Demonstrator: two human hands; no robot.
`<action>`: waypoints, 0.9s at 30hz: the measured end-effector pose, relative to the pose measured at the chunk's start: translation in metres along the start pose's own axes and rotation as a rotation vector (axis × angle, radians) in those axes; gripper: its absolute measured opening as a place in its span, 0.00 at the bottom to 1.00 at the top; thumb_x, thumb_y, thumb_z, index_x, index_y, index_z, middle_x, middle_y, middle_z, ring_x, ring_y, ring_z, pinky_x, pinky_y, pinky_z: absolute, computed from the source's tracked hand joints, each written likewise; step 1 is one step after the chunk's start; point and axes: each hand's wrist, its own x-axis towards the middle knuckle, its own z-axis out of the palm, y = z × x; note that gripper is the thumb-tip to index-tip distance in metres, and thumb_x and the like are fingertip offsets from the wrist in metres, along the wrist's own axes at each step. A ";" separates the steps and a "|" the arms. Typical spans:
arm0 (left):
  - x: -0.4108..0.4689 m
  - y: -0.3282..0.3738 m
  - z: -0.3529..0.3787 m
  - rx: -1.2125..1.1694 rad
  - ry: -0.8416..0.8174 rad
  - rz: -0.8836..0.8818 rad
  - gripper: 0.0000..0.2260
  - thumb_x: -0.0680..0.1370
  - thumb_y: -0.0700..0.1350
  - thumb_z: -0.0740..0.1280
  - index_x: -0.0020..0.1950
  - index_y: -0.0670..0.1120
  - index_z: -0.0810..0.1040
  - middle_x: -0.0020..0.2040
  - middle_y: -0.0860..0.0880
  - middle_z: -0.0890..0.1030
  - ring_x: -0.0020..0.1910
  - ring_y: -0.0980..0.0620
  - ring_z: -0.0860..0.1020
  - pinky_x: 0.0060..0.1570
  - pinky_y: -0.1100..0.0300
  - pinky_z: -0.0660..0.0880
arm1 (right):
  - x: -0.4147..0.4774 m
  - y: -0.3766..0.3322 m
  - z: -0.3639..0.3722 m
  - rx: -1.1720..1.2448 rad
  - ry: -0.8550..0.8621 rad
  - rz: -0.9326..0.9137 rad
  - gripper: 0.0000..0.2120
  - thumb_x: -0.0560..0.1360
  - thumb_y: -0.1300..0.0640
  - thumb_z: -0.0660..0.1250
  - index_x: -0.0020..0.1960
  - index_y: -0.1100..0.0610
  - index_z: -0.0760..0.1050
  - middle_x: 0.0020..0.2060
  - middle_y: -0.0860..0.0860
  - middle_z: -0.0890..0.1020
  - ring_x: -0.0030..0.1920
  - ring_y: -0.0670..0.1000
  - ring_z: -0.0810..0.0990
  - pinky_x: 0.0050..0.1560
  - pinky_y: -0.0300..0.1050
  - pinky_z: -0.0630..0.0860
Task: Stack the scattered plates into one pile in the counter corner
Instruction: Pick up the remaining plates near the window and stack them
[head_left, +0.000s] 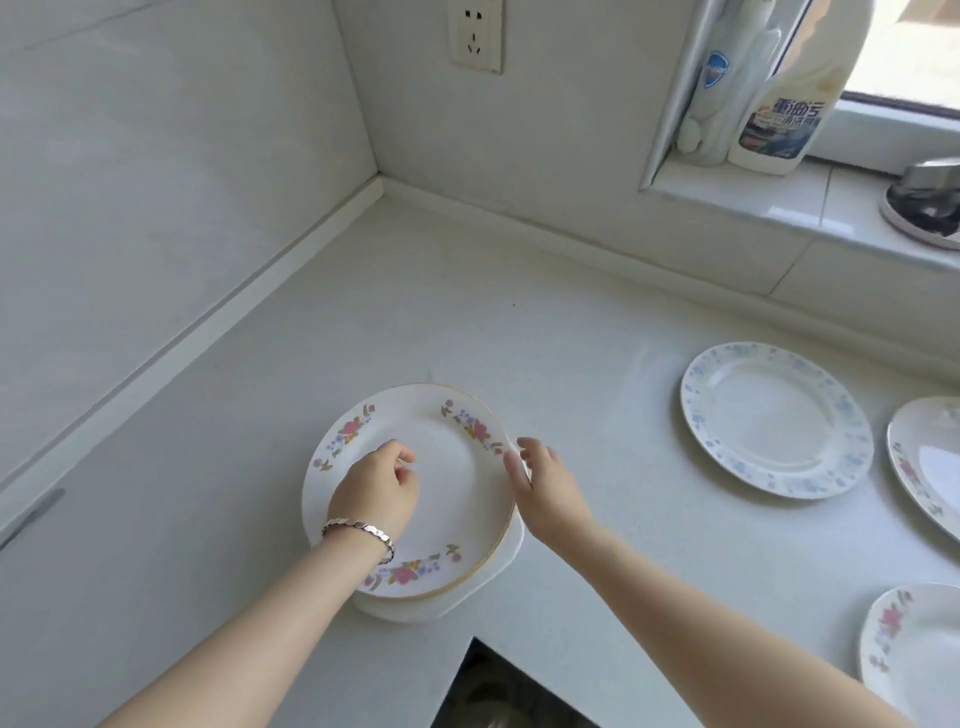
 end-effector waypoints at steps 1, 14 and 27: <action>-0.001 0.009 0.006 0.002 -0.022 0.030 0.12 0.78 0.39 0.57 0.58 0.46 0.76 0.48 0.50 0.78 0.43 0.49 0.74 0.43 0.60 0.71 | 0.000 0.009 -0.014 -0.023 -0.005 0.029 0.19 0.80 0.48 0.52 0.61 0.59 0.72 0.59 0.54 0.76 0.59 0.56 0.75 0.56 0.48 0.72; -0.008 0.198 0.185 -0.077 -0.593 -0.021 0.07 0.76 0.40 0.58 0.37 0.46 0.69 0.36 0.46 0.76 0.43 0.43 0.79 0.44 0.57 0.73 | -0.047 0.188 -0.231 -0.204 0.120 0.389 0.13 0.77 0.56 0.59 0.58 0.56 0.76 0.53 0.52 0.83 0.47 0.51 0.77 0.45 0.39 0.69; -0.006 0.286 0.271 -1.014 -0.265 -0.622 0.10 0.78 0.38 0.62 0.37 0.43 0.71 0.34 0.47 0.74 0.30 0.50 0.73 0.17 0.63 0.74 | -0.045 0.274 -0.292 -0.105 0.079 0.427 0.13 0.77 0.54 0.57 0.58 0.53 0.75 0.50 0.49 0.81 0.45 0.50 0.78 0.43 0.42 0.74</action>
